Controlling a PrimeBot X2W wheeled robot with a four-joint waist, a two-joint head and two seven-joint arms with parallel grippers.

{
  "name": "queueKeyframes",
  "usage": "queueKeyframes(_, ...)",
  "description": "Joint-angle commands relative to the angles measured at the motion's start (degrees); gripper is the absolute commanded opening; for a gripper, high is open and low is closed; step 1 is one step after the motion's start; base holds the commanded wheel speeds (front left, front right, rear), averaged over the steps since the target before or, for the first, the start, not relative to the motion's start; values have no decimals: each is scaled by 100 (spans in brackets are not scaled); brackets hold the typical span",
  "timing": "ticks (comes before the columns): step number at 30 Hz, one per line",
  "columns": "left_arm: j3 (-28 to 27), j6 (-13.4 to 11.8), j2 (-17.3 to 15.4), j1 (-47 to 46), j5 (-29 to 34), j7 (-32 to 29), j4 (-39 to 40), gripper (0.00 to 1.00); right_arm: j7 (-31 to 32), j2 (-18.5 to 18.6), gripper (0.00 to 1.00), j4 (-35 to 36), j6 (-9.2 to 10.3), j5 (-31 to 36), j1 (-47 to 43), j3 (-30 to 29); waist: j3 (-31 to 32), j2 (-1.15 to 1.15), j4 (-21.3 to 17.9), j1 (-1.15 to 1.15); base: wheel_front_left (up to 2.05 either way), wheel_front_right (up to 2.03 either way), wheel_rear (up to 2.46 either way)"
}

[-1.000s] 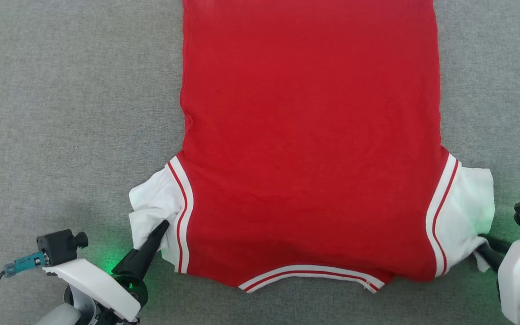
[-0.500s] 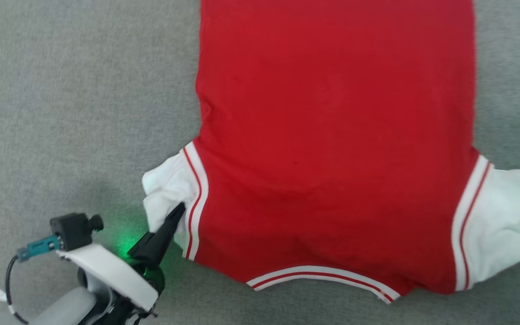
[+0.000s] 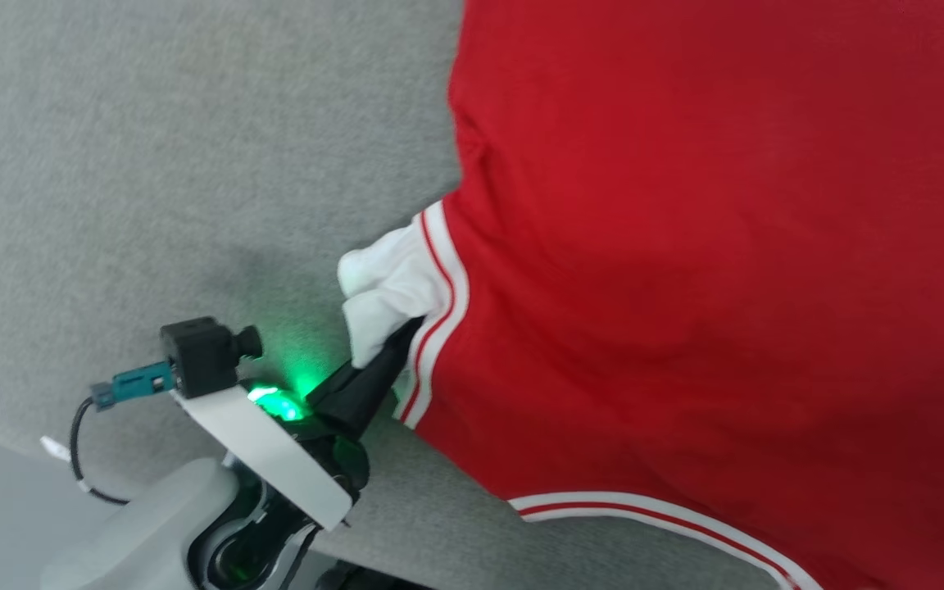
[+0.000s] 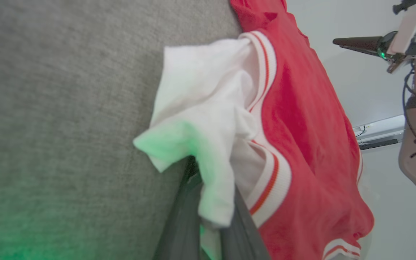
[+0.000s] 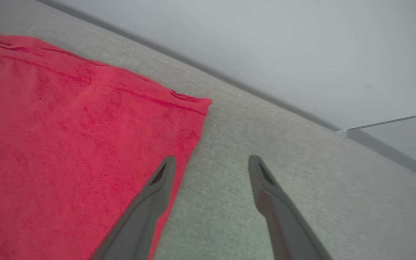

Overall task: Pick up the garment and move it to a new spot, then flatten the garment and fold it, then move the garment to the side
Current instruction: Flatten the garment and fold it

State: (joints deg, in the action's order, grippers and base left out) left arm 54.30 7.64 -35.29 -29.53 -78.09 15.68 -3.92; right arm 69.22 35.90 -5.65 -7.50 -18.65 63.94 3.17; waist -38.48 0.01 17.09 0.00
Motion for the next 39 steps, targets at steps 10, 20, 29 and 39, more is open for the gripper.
queueKeyframes(10, 271, -78, 394, -252, -13, -117, -295, 0, 700, -280, 100, -1804, 3, 553, 1024, 185, -592, -1, 530, 0, 0, 0, 0)
queueKeyframes(20, 164, -82, 415, -369, 111, -126, -398, 0, 253, -301, 0, -1983, 3, 430, 1165, 186, -611, -1, 413, 0, 0, 0, 0)
queueKeyframes(29, -110, -79, 296, -134, 209, -98, -417, 0, -203, -147, 0, -1785, 3, -178, 1054, 493, 1, -1, 45, 0, 0, 0, 0)
queueKeyframes(39, -612, -37, -99, 516, 199, -54, -366, 0, -187, 847, 0, -130, 3, -1633, -1134, 543, 873, -1, -495, 0, 0, 0, 0)
